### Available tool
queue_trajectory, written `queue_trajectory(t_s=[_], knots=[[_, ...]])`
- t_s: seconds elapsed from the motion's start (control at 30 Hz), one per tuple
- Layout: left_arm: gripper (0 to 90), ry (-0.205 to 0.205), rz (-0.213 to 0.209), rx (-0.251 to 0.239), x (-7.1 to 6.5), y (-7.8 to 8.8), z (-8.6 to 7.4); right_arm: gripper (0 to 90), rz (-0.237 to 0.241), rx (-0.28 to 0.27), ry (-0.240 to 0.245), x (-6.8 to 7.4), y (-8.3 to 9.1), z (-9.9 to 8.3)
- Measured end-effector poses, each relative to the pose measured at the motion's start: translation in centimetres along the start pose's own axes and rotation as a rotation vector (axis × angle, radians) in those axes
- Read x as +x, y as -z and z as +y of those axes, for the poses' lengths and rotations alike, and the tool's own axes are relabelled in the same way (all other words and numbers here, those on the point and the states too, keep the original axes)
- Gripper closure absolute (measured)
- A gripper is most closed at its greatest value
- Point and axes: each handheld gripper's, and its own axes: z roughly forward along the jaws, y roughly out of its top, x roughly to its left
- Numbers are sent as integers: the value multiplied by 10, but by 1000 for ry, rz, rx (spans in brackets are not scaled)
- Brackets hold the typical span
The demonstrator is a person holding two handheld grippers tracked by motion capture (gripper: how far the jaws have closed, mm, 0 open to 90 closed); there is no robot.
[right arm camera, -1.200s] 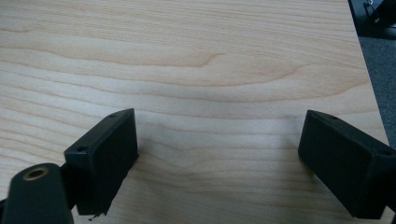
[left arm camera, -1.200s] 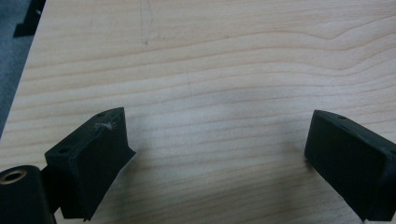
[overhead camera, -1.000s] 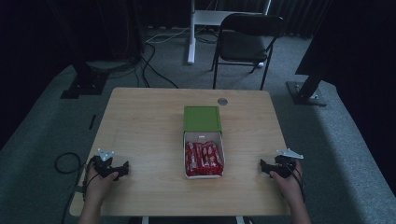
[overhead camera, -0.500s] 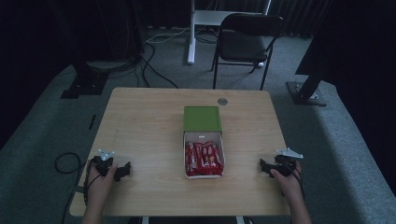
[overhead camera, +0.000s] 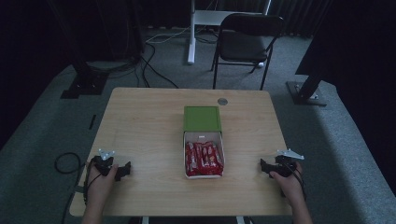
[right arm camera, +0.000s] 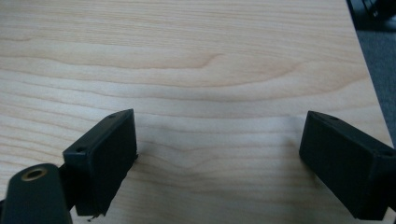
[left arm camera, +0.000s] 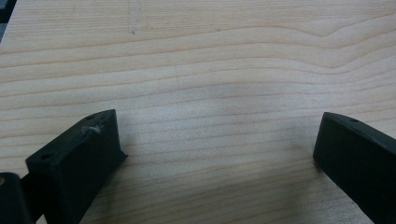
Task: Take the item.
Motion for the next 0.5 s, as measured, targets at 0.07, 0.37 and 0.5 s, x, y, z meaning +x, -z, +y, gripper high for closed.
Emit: queue_trajectory(t_s=[0.07, 0.37, 0.5], knots=[[14, 0, 0, 0, 0, 0, 0, 107, -1, 2, -8, 0, 2, 0], [12, -1, 0, 1, 0, 0, 0, 108, -27, -23, -21, 3, 13, 9], [11, -1, -1, 1, 0, 0, 0, 108, -18, -30, -8, 9, 17, 13]])
